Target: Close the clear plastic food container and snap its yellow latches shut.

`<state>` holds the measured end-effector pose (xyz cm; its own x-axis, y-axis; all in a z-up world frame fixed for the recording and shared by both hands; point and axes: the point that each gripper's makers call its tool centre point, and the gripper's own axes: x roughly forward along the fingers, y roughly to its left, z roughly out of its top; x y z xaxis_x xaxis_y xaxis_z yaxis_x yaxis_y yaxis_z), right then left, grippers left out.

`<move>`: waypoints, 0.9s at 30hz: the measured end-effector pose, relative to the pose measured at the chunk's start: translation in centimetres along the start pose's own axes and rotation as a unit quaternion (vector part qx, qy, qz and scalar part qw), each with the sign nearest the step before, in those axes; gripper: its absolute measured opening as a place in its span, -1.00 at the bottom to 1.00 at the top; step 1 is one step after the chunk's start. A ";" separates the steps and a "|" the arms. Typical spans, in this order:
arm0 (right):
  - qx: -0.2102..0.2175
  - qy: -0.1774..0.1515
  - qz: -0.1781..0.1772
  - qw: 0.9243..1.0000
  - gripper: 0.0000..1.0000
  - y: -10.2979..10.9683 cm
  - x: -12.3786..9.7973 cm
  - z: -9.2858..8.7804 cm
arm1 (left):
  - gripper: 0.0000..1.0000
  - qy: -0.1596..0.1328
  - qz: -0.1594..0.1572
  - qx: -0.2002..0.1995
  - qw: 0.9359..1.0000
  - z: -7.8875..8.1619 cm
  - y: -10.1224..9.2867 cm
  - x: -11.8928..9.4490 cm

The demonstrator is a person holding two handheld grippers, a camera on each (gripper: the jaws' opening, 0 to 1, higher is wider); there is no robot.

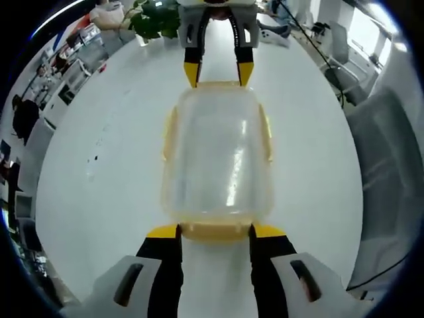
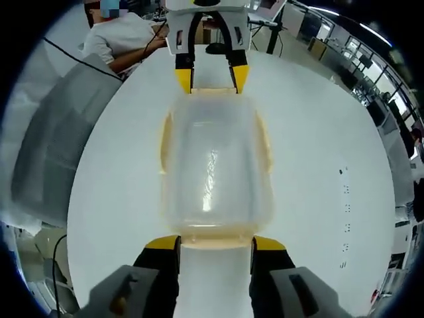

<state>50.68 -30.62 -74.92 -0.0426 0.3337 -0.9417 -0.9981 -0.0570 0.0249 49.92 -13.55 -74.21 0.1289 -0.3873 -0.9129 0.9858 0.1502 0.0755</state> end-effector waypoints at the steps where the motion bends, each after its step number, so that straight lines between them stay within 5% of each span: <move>1: 0.002 0.000 -0.004 1.000 0.16 -0.1 -0.1 -0.4 | -0.27 0.005 0.001 0.003 1.000 -0.3 -0.1 -0.1; 3: 0.010 0.002 0.000 1.000 -0.04 0.2 -0.5 -0.9 | -0.26 0.018 0.013 0.011 1.000 -1.2 0.2 -0.5; 5: 0.025 -0.020 -0.013 0.999 -0.03 -0.1 -1.0 -0.6 | -0.33 0.010 0.021 -0.002 1.000 -1.4 0.5 -1.1; 8: 0.056 -0.036 -0.026 0.997 0.00 -0.4 -1.7 -0.7 | -0.34 -0.032 0.031 -0.076 0.996 -0.7 0.9 -2.0; 11: 0.100 -0.059 -0.028 0.993 -0.06 -0.4 -2.1 -0.4 | -0.35 -0.045 0.039 -0.122 0.991 -0.5 1.1 -2.5; 13: 0.164 -0.090 -0.019 0.982 -0.03 -0.2 -2.2 0.2 | -0.34 -0.034 0.052 -0.170 0.983 -0.9 1.6 -2.5; 15: 0.177 -0.098 -0.026 0.979 -0.10 -0.4 -2.3 0.4 | -0.35 -0.049 0.044 -0.217 0.974 -0.3 1.3 -2.4; 17: 0.235 -0.138 -0.016 0.962 -0.10 -0.2 -2.4 1.6 | -0.36 -0.071 0.045 -0.259 0.962 0.3 1.3 -2.5; 20: 0.302 -0.154 -0.032 0.940 -0.09 -0.9 -2.7 2.0 | -0.32 -0.103 0.076 -0.285 0.950 1.0 2.2 -2.9; 21: 0.317 -0.164 -0.034 0.933 -0.08 -1.0 -2.9 2.3 | -0.31 -0.115 0.081 -0.324 0.935 1.3 2.2 -3.0; 23: 0.340 -0.177 -0.045 0.922 -0.07 -1.2 -3.1 2.7 | -0.31 -0.117 0.078 -0.345 0.928 1.3 1.8 -2.6; 25: 0.344 -0.183 -0.054 0.919 -0.07 -1.1 -3.2 3.0 | -0.32 -0.111 0.083 -0.352 0.926 1.2 1.6 -2.3; 27: 0.364 -0.177 -0.066 0.912 -0.09 -1.2 -2.9 2.8 | -0.31 -0.114 0.087 -0.389 0.910 1.1 1.4 -2.1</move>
<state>51.92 -28.94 -71.25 0.1974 0.5831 -0.7880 -0.7556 0.6026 0.2567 51.19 -13.56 -71.72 0.3818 -0.4616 -0.8007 0.5852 0.7913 -0.1772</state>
